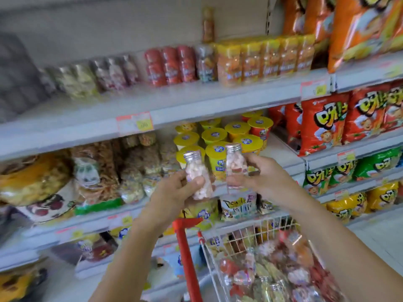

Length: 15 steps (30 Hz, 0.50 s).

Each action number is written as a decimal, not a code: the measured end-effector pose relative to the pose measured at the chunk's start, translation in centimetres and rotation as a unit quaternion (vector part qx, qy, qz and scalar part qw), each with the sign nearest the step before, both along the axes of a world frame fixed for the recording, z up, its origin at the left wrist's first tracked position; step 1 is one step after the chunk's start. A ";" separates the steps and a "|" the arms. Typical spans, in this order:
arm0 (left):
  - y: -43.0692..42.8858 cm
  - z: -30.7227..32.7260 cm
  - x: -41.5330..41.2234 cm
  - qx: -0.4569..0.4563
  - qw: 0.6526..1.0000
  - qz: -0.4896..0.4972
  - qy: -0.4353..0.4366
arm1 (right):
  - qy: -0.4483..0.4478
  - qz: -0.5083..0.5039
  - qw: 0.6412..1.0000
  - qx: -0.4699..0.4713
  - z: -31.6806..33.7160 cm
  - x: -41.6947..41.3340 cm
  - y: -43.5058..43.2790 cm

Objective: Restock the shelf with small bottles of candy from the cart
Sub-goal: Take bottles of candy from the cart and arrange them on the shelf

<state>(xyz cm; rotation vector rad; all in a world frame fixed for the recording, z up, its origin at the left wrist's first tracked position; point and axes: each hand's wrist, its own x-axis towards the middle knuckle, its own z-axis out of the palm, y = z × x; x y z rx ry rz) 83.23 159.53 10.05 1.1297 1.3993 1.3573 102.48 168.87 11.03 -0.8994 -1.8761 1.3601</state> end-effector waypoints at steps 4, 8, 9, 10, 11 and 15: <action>-0.9 6.9 -5.1 0.084 0.993 0.047 0.067 | 0.025 0.011 0.996 0.086 6.4 -4.2 0.2; -0.4 13.0 -9.4 0.151 0.972 0.117 0.139 | 0.058 -0.016 0.986 0.158 11.6 -8.8 1.5; 0.1 14.1 -10.6 0.157 0.962 0.146 0.170 | 0.060 -0.020 0.982 0.176 12.8 -10.0 1.9; 0.7 15.1 -11.9 0.155 0.951 0.177 0.201 | 0.054 -0.024 0.980 0.191 13.8 -11.3 2.4; 1.4 15.9 -13.3 0.146 0.940 0.202 0.232 | 0.048 -0.029 0.979 0.197 14.6 -12.8 3.1; 4.5 17.3 -17.4 0.081 0.920 0.231 0.307 | -0.020 -0.046 0.979 0.198 16.0 -19.0 6.2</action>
